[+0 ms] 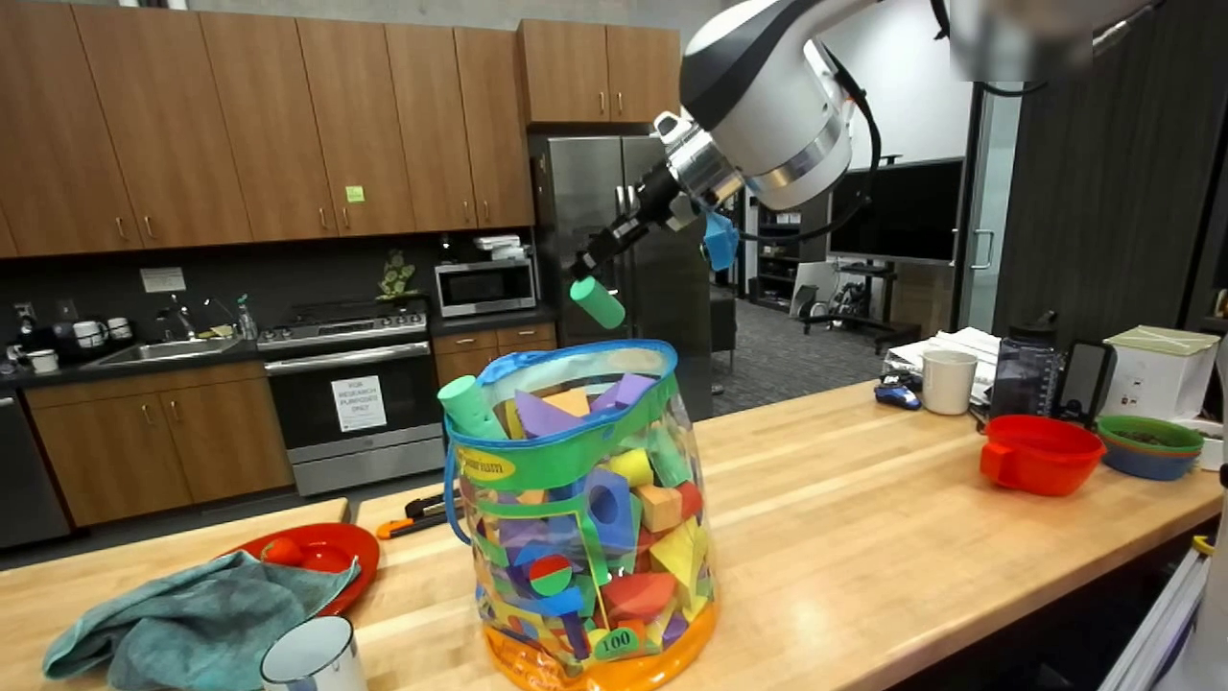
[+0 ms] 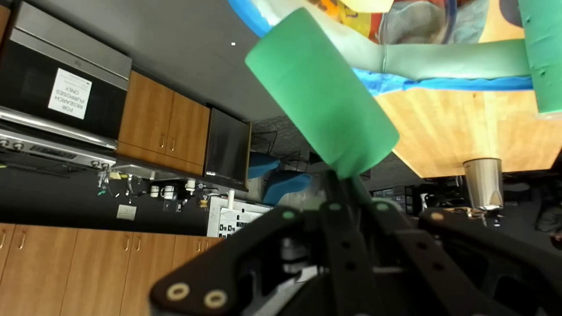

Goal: Put the purple and green block inside the clear bag

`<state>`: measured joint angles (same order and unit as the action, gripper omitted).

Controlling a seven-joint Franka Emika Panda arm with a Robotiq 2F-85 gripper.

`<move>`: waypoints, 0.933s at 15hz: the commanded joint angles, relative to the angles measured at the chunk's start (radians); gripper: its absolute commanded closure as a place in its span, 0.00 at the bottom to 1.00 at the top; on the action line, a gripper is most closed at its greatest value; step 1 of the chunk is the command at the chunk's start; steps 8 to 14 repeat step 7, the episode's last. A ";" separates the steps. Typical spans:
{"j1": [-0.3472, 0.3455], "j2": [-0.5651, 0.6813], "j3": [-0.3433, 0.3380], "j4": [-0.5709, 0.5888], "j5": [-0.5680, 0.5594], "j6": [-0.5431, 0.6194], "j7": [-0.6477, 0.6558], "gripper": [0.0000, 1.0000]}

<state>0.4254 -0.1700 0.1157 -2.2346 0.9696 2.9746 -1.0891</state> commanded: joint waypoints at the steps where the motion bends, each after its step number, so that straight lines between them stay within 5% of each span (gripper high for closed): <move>1: -0.001 -0.034 -0.029 -0.056 0.019 -0.076 -0.040 0.63; 4: -0.002 -0.032 -0.047 -0.078 0.014 -0.134 -0.052 0.43; 5: 0.000 -0.001 -0.033 -0.051 0.000 -0.096 -0.020 0.60; 7: 0.000 -0.002 -0.040 -0.061 0.000 -0.113 -0.025 0.48; 14: 0.000 -0.002 -0.040 -0.061 0.000 -0.113 -0.025 0.48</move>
